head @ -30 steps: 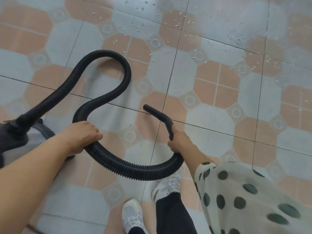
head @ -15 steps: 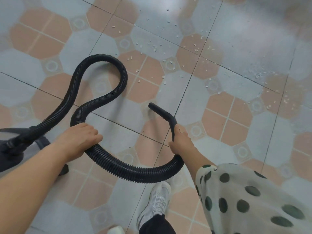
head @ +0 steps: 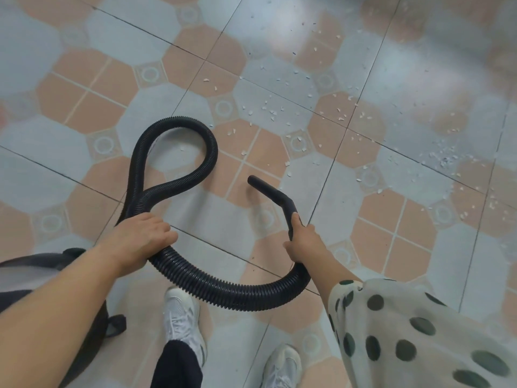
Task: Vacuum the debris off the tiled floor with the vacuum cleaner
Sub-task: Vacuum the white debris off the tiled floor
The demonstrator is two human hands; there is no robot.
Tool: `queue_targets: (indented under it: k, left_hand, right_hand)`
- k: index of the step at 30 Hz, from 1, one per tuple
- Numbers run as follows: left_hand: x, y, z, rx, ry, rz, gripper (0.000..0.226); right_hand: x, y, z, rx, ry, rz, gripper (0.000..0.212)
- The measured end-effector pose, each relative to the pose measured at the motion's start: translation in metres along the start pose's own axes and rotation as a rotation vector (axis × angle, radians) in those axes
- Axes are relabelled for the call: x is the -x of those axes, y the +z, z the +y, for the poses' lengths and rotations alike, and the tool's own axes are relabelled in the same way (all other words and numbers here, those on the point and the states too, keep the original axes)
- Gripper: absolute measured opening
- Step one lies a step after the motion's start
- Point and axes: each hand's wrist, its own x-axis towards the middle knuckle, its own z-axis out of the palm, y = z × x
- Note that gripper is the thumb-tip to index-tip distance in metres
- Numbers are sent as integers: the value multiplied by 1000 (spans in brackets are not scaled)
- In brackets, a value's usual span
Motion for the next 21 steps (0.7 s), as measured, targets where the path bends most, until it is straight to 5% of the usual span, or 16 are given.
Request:
queue_targets:
  k: [8,21]
  left_hand:
    - [-20,15,-67,94,-28,-22,43]
    - [-27,-7,-159,146,-13,162,56]
  right_hand:
    - [-37,-27,-59,30,41,58,82]
    - [-82,-94,-155,49,-50,63,82]
